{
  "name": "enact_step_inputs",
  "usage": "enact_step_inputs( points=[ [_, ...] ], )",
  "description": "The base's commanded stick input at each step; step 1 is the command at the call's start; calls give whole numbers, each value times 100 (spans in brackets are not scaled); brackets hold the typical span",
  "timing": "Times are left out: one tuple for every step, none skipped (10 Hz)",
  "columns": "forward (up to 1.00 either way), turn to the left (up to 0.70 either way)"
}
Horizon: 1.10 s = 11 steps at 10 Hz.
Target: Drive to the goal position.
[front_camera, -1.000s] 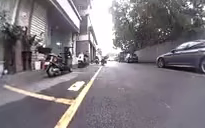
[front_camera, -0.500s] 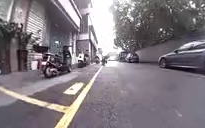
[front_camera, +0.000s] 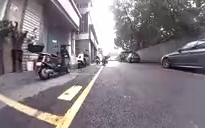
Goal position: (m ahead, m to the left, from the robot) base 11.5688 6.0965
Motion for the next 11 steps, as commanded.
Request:
enact_step_inputs(
  points=[
    [45,0],
    [45,0],
    [45,0],
    [45,0],
    [45,-8],
    [45,-27],
    [45,-27],
    [45,-5],
    [45,0],
    [45,0],
    [45,0]
  ],
)
